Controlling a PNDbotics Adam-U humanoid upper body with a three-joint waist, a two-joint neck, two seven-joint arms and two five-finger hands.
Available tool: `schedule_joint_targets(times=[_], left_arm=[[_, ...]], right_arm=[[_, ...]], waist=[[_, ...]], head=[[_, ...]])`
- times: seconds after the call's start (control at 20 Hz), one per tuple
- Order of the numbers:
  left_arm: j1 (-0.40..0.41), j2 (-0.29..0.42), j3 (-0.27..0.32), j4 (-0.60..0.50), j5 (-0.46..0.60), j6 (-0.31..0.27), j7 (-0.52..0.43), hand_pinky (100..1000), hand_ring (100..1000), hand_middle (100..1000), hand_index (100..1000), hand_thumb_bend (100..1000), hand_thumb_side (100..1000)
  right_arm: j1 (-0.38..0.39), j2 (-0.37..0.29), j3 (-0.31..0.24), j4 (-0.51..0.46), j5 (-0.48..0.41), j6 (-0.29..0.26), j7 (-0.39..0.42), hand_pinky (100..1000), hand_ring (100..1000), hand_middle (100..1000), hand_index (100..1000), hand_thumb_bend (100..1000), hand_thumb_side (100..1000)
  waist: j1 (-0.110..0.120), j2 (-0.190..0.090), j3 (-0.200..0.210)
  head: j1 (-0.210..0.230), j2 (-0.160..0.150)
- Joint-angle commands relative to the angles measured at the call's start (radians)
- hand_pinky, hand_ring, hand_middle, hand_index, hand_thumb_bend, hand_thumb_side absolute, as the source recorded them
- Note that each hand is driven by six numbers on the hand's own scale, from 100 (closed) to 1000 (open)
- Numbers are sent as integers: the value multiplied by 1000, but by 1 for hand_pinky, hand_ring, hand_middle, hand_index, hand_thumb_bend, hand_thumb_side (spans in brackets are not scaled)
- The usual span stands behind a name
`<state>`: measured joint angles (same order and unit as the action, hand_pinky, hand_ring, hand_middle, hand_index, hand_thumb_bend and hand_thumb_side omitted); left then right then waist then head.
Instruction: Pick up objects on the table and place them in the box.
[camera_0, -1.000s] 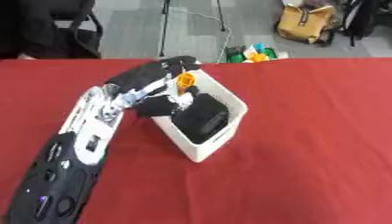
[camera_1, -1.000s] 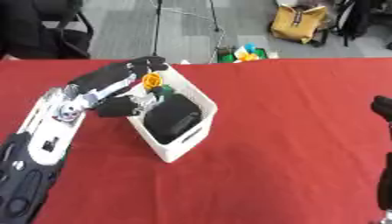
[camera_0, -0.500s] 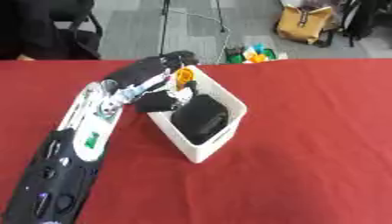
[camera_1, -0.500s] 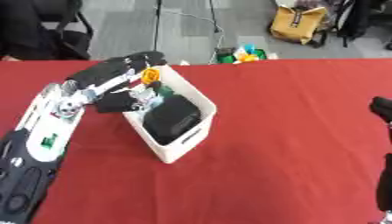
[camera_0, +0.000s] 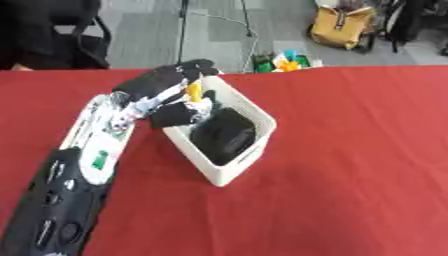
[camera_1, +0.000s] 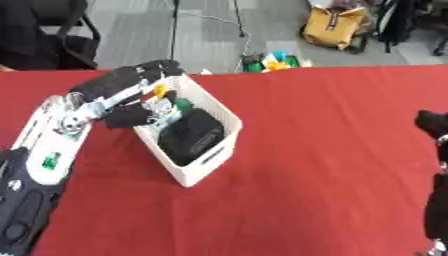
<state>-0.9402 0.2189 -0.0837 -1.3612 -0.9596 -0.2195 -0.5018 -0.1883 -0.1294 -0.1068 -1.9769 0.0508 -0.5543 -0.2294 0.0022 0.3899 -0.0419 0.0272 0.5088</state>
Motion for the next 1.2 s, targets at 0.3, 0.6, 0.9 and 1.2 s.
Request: schedule_joint_targets(times=[0.3,0.6,0.9,1.2], left_arm=[[-20,34,-20,-8,4,-9,-11,1000,1000,1000,1000,100,1000],[-27,37,-10,-28,7,-7,-9,1000,1000,1000,1000,100,1000],[-26,35,6,-43,40,-2,-10,1000,1000,1000,1000,100,1000],[11,44,51,-177,282,40,52,1000,1000,1000,1000,137,1000]], right_arm=[[-2,-28,5,-23,-14,-6,7,785,754,653,762,100,963],[-2,-28,5,-23,-17,-8,9,786,754,653,762,100,960],[-4,-28,4,-23,-22,-11,6,785,754,653,762,100,959],[-5,-25,-3,-23,-24,-11,0,785,754,653,763,100,953]], waist=[[2,-24,-2],[0,-24,-3],[-4,-25,-4],[-8,-25,2]], head=[[-12,10],[-10,10],[4,6],[56,-6]])
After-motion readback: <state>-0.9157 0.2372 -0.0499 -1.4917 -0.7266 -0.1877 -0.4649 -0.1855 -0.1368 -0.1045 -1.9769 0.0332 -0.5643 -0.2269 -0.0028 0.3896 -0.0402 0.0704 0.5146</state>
